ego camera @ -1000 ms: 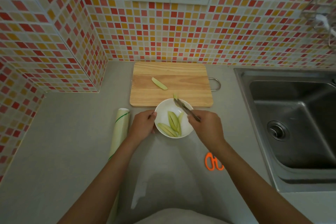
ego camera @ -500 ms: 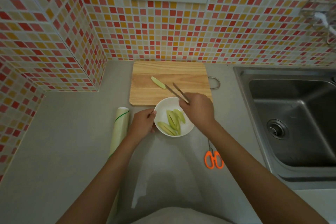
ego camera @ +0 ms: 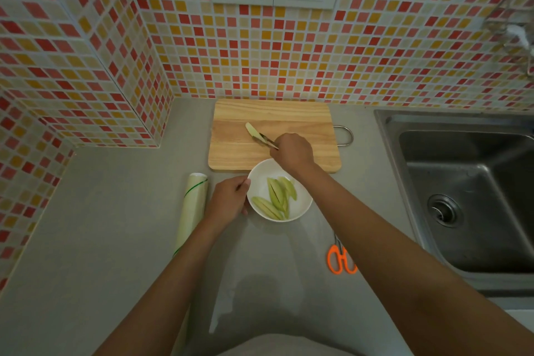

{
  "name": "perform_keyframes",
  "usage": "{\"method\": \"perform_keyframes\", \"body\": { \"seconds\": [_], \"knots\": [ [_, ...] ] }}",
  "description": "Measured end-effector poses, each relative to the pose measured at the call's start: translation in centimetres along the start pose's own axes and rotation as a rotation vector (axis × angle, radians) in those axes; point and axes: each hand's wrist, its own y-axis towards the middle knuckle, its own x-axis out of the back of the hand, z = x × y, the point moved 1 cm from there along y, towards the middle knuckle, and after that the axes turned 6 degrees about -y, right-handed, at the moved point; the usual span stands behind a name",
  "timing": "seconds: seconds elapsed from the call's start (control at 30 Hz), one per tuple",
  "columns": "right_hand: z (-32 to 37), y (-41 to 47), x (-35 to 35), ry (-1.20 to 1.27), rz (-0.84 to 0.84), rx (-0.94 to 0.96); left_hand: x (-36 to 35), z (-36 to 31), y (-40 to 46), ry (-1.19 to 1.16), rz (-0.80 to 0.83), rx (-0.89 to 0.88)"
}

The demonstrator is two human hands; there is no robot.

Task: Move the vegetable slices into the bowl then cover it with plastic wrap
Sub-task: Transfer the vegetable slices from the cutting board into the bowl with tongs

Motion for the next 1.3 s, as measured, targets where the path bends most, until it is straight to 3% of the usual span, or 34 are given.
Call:
{"method": "perform_keyframes", "body": {
  "seconds": [0.23,0.4,0.67,0.87,1.03,1.13,1.3],
  "knots": [
    [-0.9,-1.8,1.3,0.155,-0.025,-0.017,0.0,0.2,0.1,0.011,0.000,-0.008],
    [-3.1,-8.8,2.3,0.375,-0.132,-0.040,0.0,0.0,0.0,0.003,0.000,0.008],
    [-3.5,-16.6,-1.4,0.222,-0.007,-0.083,-0.1,0.1,0.0,0.000,-0.006,0.019],
    [-2.8,-16.0,-0.6,0.203,-0.099,-0.128,0.0,-0.1,-0.1,-0.005,-0.002,0.017],
    [-5.2,-11.1,1.7,0.340,-0.324,-0.351,0.0,-0.3,-0.1,-0.007,0.003,0.008],
    [-6.9,-6.1,1.4,0.338,-0.309,-0.453,0.0,-0.2,-0.1,-0.004,0.001,0.016],
    [-7.9,-1.2,-1.0,0.120,-0.207,-0.477,-0.1,0.0,0.0,0.000,-0.007,0.017]
  ]
}}
